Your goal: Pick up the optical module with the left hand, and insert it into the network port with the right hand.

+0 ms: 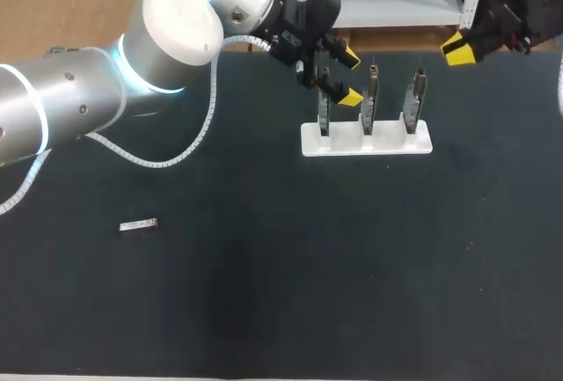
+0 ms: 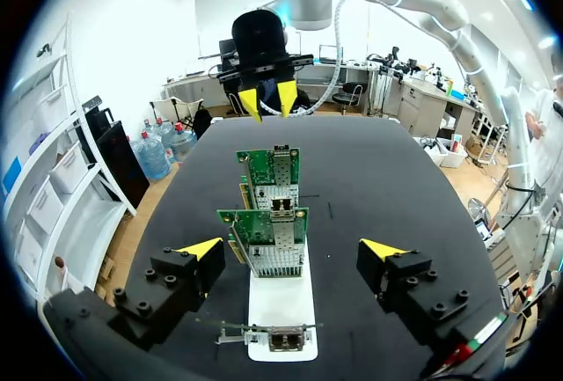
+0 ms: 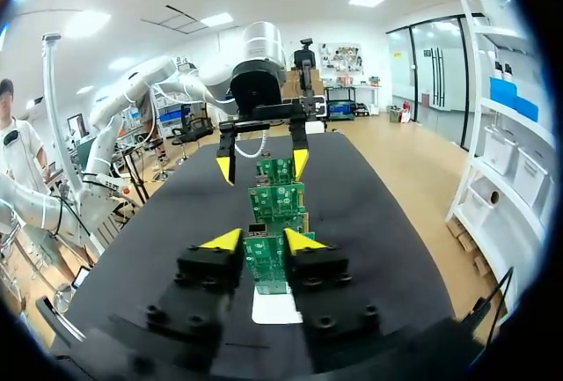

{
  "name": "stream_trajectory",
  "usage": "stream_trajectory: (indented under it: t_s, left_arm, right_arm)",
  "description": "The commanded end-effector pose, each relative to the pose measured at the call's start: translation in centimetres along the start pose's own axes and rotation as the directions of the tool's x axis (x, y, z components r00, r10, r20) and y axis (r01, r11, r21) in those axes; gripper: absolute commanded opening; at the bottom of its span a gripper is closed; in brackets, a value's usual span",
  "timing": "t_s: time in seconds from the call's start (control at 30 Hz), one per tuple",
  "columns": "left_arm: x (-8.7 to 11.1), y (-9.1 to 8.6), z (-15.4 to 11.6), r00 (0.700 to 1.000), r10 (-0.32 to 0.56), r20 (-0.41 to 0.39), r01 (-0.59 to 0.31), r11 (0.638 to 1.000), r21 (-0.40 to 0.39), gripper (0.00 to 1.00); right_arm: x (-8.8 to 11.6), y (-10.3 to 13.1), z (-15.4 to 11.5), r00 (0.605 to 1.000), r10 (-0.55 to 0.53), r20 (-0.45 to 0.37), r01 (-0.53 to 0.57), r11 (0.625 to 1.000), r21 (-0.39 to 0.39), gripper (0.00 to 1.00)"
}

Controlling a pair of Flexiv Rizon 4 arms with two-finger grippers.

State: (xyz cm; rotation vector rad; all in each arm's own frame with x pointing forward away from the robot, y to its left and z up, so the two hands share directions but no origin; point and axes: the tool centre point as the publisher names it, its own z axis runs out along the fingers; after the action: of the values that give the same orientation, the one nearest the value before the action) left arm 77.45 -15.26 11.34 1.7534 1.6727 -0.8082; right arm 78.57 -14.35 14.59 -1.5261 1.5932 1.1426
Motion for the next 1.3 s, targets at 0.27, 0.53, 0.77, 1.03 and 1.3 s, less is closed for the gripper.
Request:
stream_trajectory:
  t_s: [0.27, 0.53, 0.77, 1.03, 1.3]
  left_arm:
    - [-0.2, 0.5, -0.6, 1.0, 0.006, 0.01, -0.006, 1.0, -0.016, 1.0]
    - [-1.1, 0.2, -4.1, 0.998, 0.066, 0.002, -0.066, 0.995, -0.068, 1.0]
    - [-1.3, -0.6, -9.2, 0.987, 0.145, -0.066, -0.153, 0.977, -0.146, 1.0]
    - [1.7, -3.7, -13.8, 0.943, 0.171, -0.287, -0.233, 0.951, -0.201, 1.0]
    - [6.4, -7.6, -16.8, 0.877, 0.073, -0.475, -0.231, 0.931, -0.283, 1.0]
  right_arm:
    - [0.0, 0.4, 0.1, 1.0, -0.001, -0.001, 0.001, 1.0, 0.01, 1.0]
    - [0.0, 0.4, 0.1, 1.0, -0.001, -0.001, 0.001, 1.0, 0.01, 1.0]
    - [0.0, 0.4, 0.1, 1.0, -0.001, -0.001, 0.001, 1.0, 0.01, 1.0]
    - [0.0, 0.4, 0.1, 1.0, -0.001, -0.001, 0.001, 1.0, 0.01, 1.0]
    - [0.0, 0.4, 0.1, 1.0, -0.001, -0.001, 0.001, 1.0, 0.01, 1.0]
